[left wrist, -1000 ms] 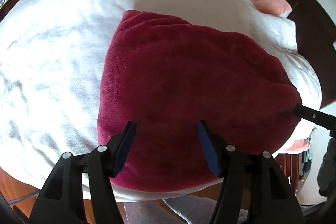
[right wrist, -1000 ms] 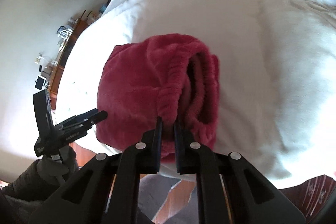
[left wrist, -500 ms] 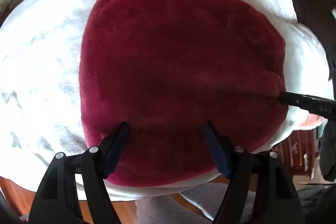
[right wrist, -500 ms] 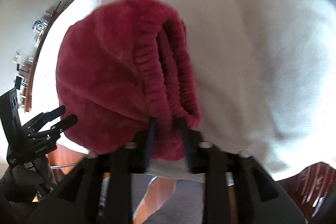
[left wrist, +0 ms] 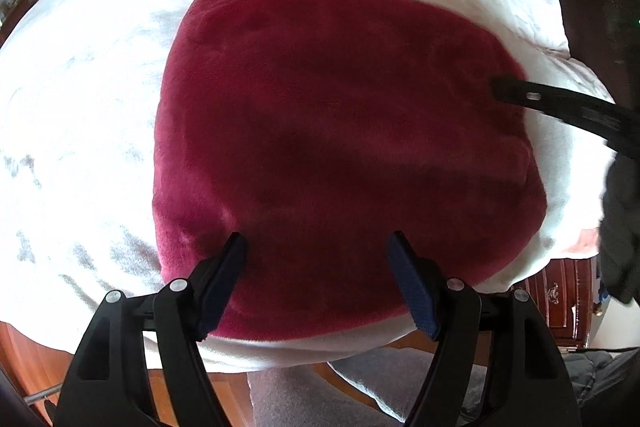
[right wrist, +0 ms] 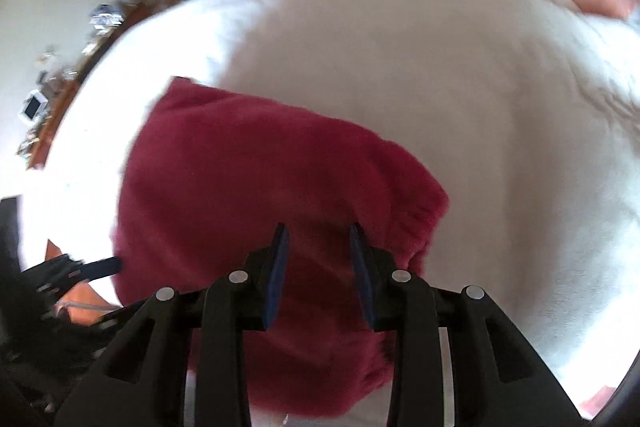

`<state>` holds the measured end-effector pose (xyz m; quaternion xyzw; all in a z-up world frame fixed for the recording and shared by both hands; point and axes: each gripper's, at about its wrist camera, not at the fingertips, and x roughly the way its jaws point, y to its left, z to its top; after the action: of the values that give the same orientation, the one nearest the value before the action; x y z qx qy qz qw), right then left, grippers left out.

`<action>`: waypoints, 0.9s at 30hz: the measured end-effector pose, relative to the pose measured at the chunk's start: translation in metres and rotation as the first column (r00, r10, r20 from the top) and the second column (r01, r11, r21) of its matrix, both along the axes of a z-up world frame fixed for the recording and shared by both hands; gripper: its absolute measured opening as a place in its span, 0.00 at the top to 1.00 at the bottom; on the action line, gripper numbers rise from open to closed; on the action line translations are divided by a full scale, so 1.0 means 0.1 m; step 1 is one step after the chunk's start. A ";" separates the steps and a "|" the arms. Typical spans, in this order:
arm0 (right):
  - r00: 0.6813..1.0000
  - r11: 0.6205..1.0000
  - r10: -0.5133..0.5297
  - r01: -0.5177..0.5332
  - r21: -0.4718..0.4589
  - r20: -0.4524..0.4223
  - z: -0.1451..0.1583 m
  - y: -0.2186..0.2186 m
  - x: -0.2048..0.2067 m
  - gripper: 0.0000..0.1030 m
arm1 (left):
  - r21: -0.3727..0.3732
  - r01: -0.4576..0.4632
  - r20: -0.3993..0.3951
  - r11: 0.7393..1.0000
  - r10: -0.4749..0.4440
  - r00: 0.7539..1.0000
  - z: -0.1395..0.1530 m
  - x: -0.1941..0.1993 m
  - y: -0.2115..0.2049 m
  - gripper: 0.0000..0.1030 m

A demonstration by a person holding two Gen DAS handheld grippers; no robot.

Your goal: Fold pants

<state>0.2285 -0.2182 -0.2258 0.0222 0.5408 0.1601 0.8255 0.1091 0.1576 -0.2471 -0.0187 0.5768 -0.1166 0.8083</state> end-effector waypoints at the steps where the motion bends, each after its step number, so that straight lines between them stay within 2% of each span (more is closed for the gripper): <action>1: 1.000 1.000 -0.022 0.022 0.006 -0.023 -0.09 -0.07 0.05 0.73 | 0.001 0.000 -0.002 1.000 0.000 1.000 -0.01 -0.02 0.00 0.29; 3: 0.997 0.998 -0.053 0.054 0.018 -0.060 -0.24 -0.16 0.11 0.76 | 0.003 0.003 -0.007 1.000 -0.003 1.000 -0.04 -0.05 -0.01 0.29; 9: 0.992 0.998 -0.067 0.068 0.008 -0.103 -0.55 -0.20 0.20 0.76 | 0.001 0.028 -0.034 1.000 -0.027 0.999 -0.15 -0.07 -0.09 0.29; 11: 0.993 0.998 -0.060 0.062 0.008 -0.106 -0.55 -0.21 0.18 0.76 | 0.012 0.035 -0.036 0.999 -0.034 0.999 -0.16 -0.06 -0.11 0.29; 17: 1.000 1.000 0.015 -0.015 -0.003 0.005 -0.04 -0.10 -0.13 0.72 | -0.002 0.009 -0.044 1.000 -0.009 0.999 -0.11 -0.01 -0.05 0.29; 19: 0.999 0.999 0.036 -0.036 0.002 0.003 0.00 -0.10 -0.28 0.72 | -0.014 0.008 -0.043 1.000 -0.009 0.999 -0.08 0.01 -0.04 0.29; 21: 0.998 0.998 0.057 -0.057 0.000 -0.014 -0.01 -0.16 -0.40 0.72 | -0.020 0.016 -0.042 1.000 -0.017 0.999 -0.07 0.02 -0.05 0.29; 25: 0.994 0.994 0.067 -0.074 -0.079 -0.081 -0.34 -0.18 -0.58 0.72 | -0.018 0.036 -0.055 0.999 -0.037 0.998 -0.12 0.04 -0.07 0.29; 27: 0.994 0.995 0.047 -0.055 -0.080 -0.103 -0.43 -0.20 -0.59 0.69 | -0.021 0.051 -0.060 0.998 -0.052 0.997 -0.15 0.05 -0.06 0.29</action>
<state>0.1693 -0.2384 -0.2686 -0.0177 0.5883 0.1572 0.7930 0.1144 0.1512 -0.2621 -0.0152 0.6000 -0.1426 0.7870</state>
